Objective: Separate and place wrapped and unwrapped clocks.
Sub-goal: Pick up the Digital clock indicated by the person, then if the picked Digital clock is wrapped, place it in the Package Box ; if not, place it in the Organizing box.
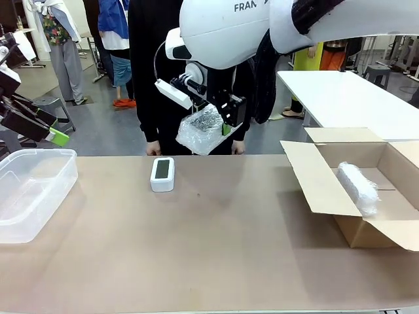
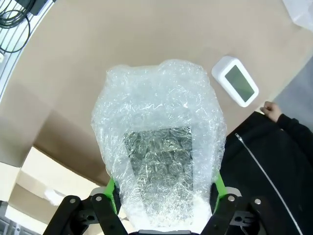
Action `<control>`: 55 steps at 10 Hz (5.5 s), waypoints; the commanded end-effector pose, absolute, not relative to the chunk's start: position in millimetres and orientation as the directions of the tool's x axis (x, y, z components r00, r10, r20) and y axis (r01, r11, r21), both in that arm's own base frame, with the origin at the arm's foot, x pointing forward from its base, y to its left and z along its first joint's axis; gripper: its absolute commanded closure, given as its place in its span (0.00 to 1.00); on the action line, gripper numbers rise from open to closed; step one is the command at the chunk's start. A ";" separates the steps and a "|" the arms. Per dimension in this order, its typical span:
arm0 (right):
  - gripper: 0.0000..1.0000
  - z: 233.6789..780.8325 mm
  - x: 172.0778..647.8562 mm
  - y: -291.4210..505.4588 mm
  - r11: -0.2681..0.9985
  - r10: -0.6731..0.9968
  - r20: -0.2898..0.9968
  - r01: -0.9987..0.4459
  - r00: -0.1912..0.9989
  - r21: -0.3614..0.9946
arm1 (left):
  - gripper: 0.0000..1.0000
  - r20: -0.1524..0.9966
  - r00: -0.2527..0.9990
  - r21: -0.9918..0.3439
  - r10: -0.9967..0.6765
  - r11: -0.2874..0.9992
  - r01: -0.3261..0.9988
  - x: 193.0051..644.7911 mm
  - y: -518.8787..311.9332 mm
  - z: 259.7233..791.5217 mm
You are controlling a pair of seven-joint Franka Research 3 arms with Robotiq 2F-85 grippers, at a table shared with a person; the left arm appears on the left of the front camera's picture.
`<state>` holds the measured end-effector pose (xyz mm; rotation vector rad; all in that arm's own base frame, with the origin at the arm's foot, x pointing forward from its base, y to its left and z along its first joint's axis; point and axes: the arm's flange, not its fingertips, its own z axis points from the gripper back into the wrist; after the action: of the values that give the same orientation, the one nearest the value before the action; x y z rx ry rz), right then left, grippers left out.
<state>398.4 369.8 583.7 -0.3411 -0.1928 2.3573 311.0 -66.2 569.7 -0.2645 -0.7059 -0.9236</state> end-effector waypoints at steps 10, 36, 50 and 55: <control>0.75 588.1 397.0 372.3 -0.721 0.692 -0.191 -0.650 -0.697 -0.241 | 0.00 0.669 0.395 0.077 -0.630 0.587 0.806 312.0 -65.7 567.6; 0.19 419.4 508.2 -95.4 0.995 -0.093 -0.057 0.091 0.994 -0.039 | 0.00 0.669 0.395 0.077 -0.630 0.587 0.806 312.0 -65.7 567.6; 0.00 423.3 510.2 -94.3 0.978 -0.166 -0.057 0.157 0.984 -0.141 | 0.00 0.669 0.395 0.077 -0.630 0.587 0.806 312.0 -65.7 567.6; 0.00 496.2 470.5 -72.6 0.986 -0.087 0.109 0.101 0.990 -0.134 | 0.00 0.669 0.395 0.077 -0.630 0.587 0.806 312.0 -65.7 567.6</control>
<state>497.4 -79.6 475.4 -0.1148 -0.0392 -0.1113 311.2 -65.7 569.8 -0.2642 -0.7063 -0.9224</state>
